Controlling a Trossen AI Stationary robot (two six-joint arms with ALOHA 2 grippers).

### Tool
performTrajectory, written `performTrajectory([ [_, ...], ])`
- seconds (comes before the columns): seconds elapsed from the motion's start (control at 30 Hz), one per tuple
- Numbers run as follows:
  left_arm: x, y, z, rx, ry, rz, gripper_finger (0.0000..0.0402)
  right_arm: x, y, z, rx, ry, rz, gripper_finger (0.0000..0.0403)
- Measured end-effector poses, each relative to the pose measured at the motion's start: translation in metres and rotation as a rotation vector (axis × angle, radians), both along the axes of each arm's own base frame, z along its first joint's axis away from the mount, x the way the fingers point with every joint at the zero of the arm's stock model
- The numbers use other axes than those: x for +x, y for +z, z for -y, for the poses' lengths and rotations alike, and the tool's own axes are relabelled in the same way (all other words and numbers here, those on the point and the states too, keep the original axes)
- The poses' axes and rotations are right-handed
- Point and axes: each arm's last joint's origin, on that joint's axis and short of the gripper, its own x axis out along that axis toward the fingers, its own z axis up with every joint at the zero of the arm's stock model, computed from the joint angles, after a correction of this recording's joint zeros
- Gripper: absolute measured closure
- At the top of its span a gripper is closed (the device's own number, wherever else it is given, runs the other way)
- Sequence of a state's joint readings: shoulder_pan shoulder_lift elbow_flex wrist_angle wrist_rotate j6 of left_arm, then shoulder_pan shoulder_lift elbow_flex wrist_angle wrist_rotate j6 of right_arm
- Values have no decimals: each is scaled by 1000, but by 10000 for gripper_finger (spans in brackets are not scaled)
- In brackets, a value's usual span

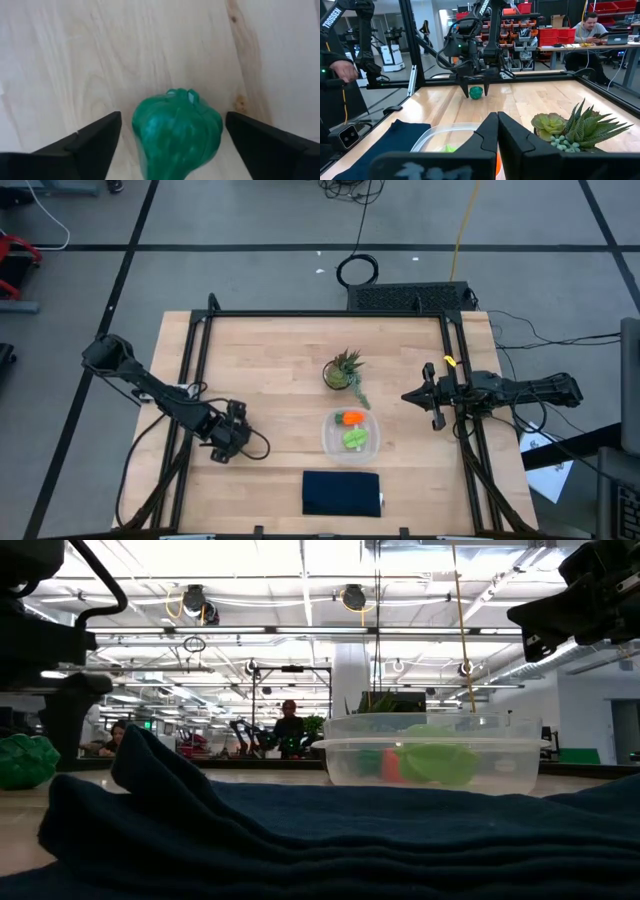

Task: Pick and placing Produce into tupperware
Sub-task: Put the green bell pepper into the transparent bin

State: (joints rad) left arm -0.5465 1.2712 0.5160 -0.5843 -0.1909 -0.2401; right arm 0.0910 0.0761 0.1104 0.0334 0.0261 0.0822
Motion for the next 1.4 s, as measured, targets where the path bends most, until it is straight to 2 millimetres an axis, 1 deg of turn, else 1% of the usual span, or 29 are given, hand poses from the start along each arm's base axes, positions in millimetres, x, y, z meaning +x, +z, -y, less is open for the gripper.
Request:
performTrajectory([
  [0.27, 0, 0, 2, -37, -9, -10, 152, 0, 0, 0, 0, 0, 0, 403],
  [0.4, 1, 0, 1, -31, -2, 6, 194, 0, 0, 0, 0, 0, 0, 403],
  [0.53, 1, 0, 2, -33, -2, 3, 195, 0, 0, 0, 0, 0, 0, 403],
  [0.67, 2, 3, 2, -35, -9, -19, 165, 0, 0, 0, 0, 0, 1, 403],
  [0.73, 4, 8, 4, -33, -9, -20, 159, 0, 0, 0, 0, 0, 0, 403],
  [0.8, 4, 13, 4, -15, -9, -37, 161, 0, 0, 0, 0, 0, 1, 403],
  [0.9, 3, 22, 3, 26, -3, -82, 177, 0, 0, 0, -4, 0, 1, 403],
  [1.03, 7, 32, 4, 29, -1, -61, 196, 0, 0, 0, -8, 0, 1, 403],
  [1.13, 9, 38, 4, 41, 1, -69, 196, 0, 0, 0, -8, 0, 1, 403],
  [1.3, 11, 46, 4, 77, 8, -55, 176, 0, 0, 0, -8, 0, 1, 403],
  [1.4, 15, 52, 3, 77, 17, -47, 177, 0, 0, 0, -8, 0, 1, 403],
])
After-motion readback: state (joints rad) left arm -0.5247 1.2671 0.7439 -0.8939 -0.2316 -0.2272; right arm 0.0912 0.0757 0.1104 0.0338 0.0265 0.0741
